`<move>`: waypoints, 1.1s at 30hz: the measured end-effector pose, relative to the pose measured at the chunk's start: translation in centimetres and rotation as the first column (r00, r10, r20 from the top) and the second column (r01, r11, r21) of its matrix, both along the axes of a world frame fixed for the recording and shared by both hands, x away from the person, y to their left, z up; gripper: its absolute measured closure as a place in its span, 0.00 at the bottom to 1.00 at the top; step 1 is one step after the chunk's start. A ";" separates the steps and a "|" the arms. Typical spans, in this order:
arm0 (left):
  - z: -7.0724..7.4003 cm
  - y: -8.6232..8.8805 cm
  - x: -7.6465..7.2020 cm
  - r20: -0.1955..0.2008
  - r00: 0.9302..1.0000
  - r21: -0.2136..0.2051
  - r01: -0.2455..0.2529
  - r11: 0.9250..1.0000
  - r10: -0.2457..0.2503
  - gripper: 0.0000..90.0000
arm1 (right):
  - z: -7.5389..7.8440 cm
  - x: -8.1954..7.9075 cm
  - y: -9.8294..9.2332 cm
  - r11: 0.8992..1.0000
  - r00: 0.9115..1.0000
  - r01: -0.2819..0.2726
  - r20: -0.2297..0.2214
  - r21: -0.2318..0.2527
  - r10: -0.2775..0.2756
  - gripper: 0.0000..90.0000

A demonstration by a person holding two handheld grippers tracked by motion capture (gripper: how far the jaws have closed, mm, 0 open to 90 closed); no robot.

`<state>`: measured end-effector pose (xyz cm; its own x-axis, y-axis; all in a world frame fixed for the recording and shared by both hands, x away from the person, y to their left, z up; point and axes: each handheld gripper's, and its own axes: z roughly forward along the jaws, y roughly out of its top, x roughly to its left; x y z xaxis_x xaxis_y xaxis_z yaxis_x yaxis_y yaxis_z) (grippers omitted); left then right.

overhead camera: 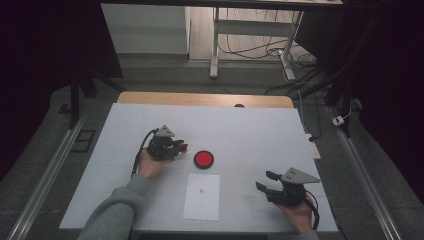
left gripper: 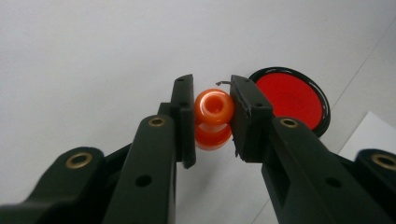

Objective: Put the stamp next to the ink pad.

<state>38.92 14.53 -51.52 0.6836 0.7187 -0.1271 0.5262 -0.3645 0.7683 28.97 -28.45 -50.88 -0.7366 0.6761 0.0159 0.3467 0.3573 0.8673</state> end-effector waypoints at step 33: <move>0.0 0.3 -0.2 0.008 1.000 -0.018 -0.014 1.000 0.014 0.52 | 0.0 0.0 -0.1 1.000 1.000 0.002 0.007 0.011 -0.002 0.44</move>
<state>38.68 14.87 -51.51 0.6743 0.7261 -0.1342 0.5247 -0.3433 0.7790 28.97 -28.50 -50.83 -0.7357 0.6771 0.0179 0.3409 0.3473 0.8736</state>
